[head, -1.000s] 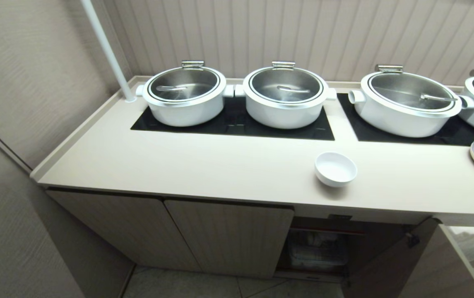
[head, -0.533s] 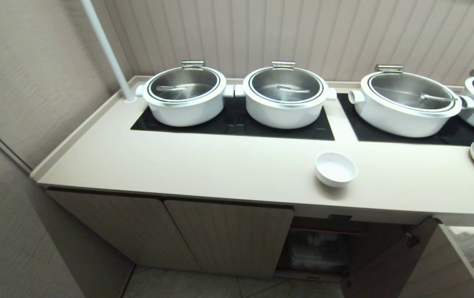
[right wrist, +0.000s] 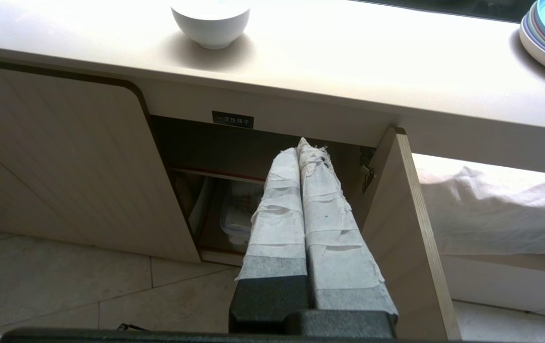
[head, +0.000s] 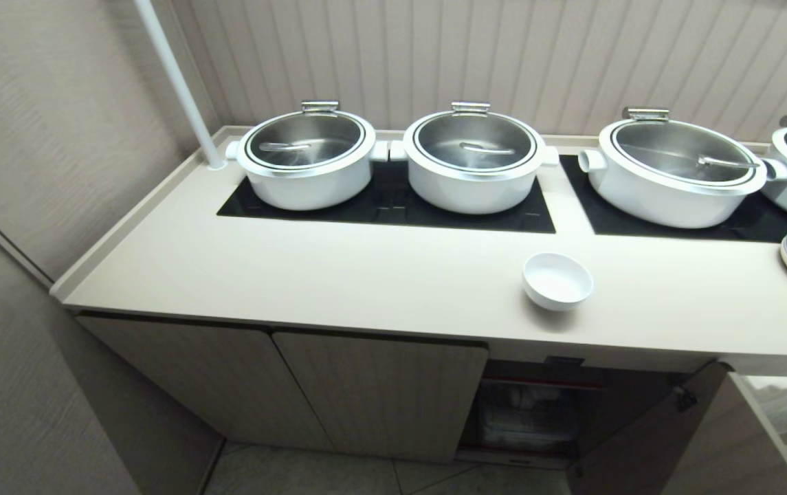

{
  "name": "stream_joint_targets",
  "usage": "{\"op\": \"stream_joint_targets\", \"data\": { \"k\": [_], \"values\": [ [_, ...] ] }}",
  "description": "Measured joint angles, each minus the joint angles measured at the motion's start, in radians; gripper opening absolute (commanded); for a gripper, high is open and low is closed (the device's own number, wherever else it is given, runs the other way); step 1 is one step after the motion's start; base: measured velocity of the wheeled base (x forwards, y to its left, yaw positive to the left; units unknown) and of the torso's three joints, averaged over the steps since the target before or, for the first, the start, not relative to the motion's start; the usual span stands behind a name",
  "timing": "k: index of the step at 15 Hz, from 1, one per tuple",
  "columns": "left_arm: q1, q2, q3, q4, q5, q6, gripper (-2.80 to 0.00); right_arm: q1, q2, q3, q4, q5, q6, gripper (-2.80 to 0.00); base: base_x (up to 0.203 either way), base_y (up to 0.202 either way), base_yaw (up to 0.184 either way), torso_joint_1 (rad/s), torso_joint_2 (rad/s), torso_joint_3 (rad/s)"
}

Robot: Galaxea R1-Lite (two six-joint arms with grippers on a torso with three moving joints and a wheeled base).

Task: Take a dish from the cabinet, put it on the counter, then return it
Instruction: Pick up the bowl from the table

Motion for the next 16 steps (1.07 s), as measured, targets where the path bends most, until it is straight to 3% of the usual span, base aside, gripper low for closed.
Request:
{"op": "stream_joint_targets", "data": {
  "k": [10,16],
  "values": [
    [0.0,0.0,0.0,0.0,0.0,0.0,-2.8,0.002,0.04,-0.007,-0.005,-0.001,0.015,-2.8,0.0,0.0,0.0,0.0,0.0,0.0],
    [0.0,0.0,0.0,0.0,0.0,0.0,-2.8,0.052,0.24,-0.162,-0.002,-0.019,0.016,-2.8,0.0,0.0,0.0,0.0,0.0,0.0]
  ]
}}
